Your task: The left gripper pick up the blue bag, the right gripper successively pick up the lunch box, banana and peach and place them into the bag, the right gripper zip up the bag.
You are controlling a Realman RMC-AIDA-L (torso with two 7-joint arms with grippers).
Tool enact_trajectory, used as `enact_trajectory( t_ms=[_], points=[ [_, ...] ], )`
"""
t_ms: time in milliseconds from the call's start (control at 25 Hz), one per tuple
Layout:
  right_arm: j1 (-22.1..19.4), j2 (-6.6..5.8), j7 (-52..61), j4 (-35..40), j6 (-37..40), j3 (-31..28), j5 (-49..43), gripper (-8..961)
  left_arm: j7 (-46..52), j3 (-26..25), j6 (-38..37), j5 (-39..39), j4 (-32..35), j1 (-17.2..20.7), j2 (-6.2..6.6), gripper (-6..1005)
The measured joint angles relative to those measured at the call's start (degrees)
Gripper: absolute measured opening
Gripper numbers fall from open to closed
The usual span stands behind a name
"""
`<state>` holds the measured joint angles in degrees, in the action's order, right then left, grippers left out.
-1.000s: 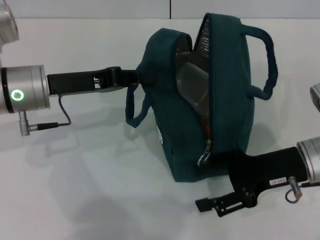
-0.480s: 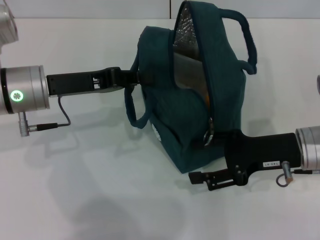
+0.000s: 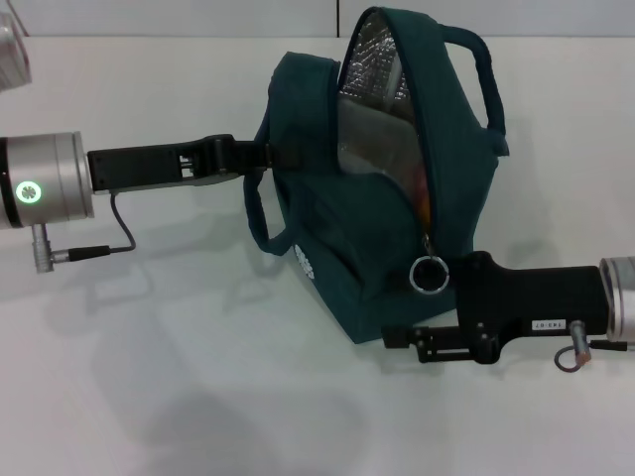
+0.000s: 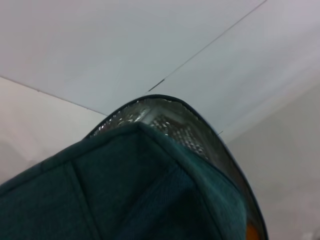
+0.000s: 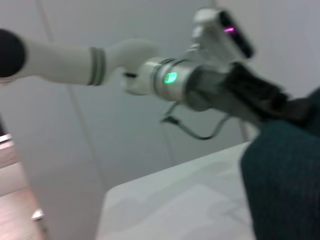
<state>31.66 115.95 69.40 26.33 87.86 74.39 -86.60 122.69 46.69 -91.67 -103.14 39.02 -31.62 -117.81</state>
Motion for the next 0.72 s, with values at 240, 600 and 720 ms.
enact_trajectory(
  t_ms=[240, 600, 720],
  points=[
    [-0.45, -0.02, 0.26, -0.34, -1.41, -0.65, 0.55, 619, 0.0, -0.02, 0.0, 0.0, 0.0, -0.05, 0.12, 112],
    [-1.76, -0.07, 0.33, -0.46, -2.9, -0.65, 2.52, 373, 0.0, -0.03, 0.0, 0.04, 0.0, 0.13, 0.17, 113],
    [-2.35, -0.05, 0.11, -0.49, -3.94, -0.65, 3.57, 324, 0.0, -0.03, 0.0, 0.05, 0.0, 0.08, 0.16, 113]
  ],
)
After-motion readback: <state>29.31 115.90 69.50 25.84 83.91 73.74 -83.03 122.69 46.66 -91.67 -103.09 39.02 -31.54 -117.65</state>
